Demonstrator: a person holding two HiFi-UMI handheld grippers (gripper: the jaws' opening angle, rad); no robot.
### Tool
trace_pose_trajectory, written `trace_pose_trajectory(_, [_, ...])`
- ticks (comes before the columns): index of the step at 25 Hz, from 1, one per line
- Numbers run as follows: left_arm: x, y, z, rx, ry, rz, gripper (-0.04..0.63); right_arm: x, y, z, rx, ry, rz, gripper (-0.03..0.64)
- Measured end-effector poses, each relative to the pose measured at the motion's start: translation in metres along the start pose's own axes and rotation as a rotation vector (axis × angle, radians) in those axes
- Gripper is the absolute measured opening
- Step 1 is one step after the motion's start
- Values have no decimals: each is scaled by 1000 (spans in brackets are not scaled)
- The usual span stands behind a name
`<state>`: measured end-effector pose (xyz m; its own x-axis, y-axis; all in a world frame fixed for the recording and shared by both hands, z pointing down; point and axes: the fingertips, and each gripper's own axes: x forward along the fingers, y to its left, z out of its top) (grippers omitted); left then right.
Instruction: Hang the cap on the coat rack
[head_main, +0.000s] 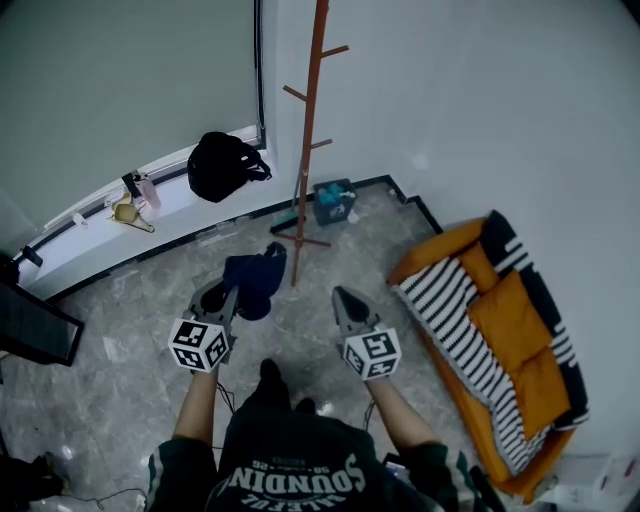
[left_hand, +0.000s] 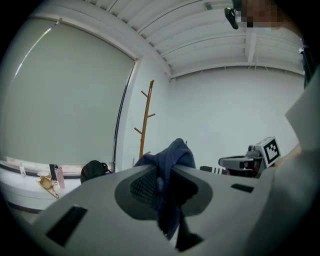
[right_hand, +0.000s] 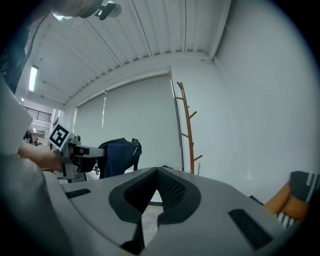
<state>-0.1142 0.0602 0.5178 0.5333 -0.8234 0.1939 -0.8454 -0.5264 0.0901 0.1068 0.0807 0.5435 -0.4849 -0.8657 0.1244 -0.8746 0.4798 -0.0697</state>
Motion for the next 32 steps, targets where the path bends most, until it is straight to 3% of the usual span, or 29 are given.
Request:
trace_pose_trajectory(13, [75, 42, 4, -13, 0, -4, 43, 69, -41, -5, -11, 53, 21, -2])
trace_pose_trajectory(20, [148, 101, 23, -27, -4, -11, 43, 164, -81, 1, -1, 66, 19, -2])
trace_pose_trajectory(32, [282, 204, 89, -13, -33, -63, 43, 319, -144, 61, -24, 44, -20, -2])
